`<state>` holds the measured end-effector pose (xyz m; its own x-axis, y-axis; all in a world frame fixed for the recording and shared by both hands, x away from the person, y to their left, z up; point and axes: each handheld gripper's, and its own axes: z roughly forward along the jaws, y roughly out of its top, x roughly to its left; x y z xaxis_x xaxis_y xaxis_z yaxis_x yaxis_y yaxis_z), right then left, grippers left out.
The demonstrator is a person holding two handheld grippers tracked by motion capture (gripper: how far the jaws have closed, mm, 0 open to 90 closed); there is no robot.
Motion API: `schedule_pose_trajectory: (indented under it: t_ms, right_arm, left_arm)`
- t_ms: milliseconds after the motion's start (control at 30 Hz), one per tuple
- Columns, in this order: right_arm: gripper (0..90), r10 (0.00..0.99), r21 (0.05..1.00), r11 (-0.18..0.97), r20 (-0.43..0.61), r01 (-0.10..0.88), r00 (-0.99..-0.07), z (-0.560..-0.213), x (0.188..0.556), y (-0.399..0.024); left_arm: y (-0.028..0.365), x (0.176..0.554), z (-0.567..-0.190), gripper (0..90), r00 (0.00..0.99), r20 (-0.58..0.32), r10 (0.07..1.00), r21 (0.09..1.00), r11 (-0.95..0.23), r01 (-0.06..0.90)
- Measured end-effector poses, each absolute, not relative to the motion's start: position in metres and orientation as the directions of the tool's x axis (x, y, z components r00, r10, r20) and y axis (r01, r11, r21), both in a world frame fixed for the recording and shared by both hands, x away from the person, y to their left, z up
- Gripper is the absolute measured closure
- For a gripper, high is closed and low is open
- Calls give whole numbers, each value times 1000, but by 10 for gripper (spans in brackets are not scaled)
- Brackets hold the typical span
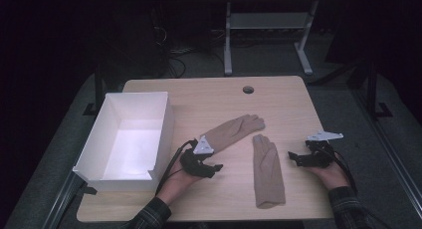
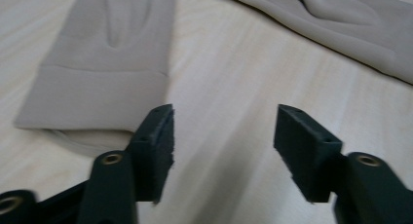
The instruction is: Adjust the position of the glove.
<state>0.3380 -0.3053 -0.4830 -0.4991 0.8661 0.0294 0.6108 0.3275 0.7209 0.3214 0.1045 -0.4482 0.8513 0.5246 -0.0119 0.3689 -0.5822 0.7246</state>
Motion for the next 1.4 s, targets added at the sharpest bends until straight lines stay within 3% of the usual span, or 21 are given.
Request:
schedule_pose_trajectory:
  t_ms: [200, 400, 1400]
  right_arm:
    - [133, 866, 721, 327, 30, 611, -499, -483, 338, -305]
    - [133, 866, 721, 327, 30, 611, -499, -483, 338, -305]
    - [135, 868, 722, 324, 30, 612, -496, -483, 338, -305]
  left_arm:
    - [102, 339, -445, 625, 835, -61, 546, 728, -548, 412]
    - [95, 354, -439, 886, 831, -62, 552, 727, -546, 417]
    - [57, 438, -458, 896, 802, 41, 596, 662, -618, 425]
